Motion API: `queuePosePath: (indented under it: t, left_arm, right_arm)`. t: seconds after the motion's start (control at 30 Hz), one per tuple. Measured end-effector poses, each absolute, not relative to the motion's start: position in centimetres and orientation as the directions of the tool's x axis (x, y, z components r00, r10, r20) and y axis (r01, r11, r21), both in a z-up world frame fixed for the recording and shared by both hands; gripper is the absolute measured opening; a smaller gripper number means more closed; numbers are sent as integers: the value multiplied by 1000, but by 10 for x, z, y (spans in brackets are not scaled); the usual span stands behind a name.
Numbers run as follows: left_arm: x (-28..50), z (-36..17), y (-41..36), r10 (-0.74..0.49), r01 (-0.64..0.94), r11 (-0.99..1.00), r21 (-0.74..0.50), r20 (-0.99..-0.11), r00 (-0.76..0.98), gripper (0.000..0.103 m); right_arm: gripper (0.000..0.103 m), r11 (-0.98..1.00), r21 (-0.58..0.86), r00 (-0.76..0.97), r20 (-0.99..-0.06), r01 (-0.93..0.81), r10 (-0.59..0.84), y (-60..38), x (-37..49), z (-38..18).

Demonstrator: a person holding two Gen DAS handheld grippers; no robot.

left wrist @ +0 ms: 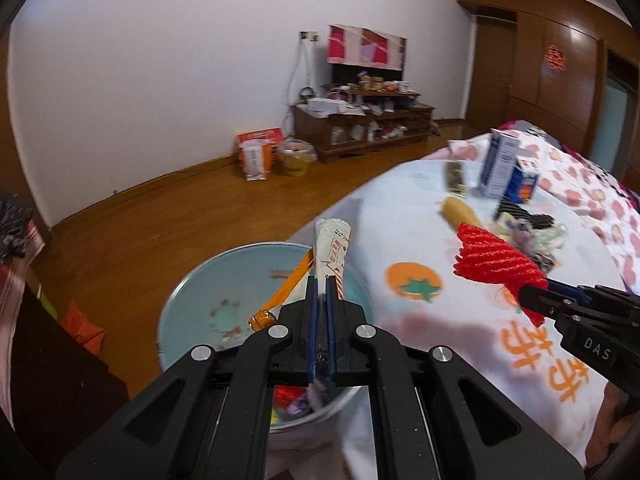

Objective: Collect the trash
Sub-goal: 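Carry the white wrapper in the left tool over the bin while the right tool carries the red net, then open both tools over the bin to drop the wrapper and net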

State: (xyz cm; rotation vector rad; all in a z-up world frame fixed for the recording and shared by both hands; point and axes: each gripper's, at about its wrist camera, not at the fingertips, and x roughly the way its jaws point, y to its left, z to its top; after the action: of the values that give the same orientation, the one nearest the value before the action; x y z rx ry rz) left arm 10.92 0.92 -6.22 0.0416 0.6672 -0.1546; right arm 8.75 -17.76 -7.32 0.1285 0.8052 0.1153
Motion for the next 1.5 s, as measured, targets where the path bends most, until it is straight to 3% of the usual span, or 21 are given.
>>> queuePosePath:
  t: [0.87,1.13,1.27,1.33,1.43,1.5]
  left_arm:
    - [137,-107,88,-5,-28,999,-37,-686,727,4]
    - [145,-119,89,15,-44,999,-22,-709,705,5]
    - [144,-117,91,25,-53,998,-17,-712,701,6]
    - [144,-115,92,32,-56,998,-10,-711,703,10]
    - [143,-111,91,41,-64,998,-5,-705,708,30]
    - [141,-107,91,51,-77,997,-6,-701,711,50]
  right_arm:
    - [23,983,96,595,-785,-155,171,-62,159,-113]
    - [35,974,121,575,-790,-194,213,-54,166,-120]
    - [47,971,129,572,-789,-202,224,-52,166,-119]
    - [48,970,131,574,-787,-205,227,-53,166,-117]
    - [58,971,138,588,-776,-194,228,-60,163,-110]
    - [65,972,150,601,-765,-182,230,-66,162,-105]
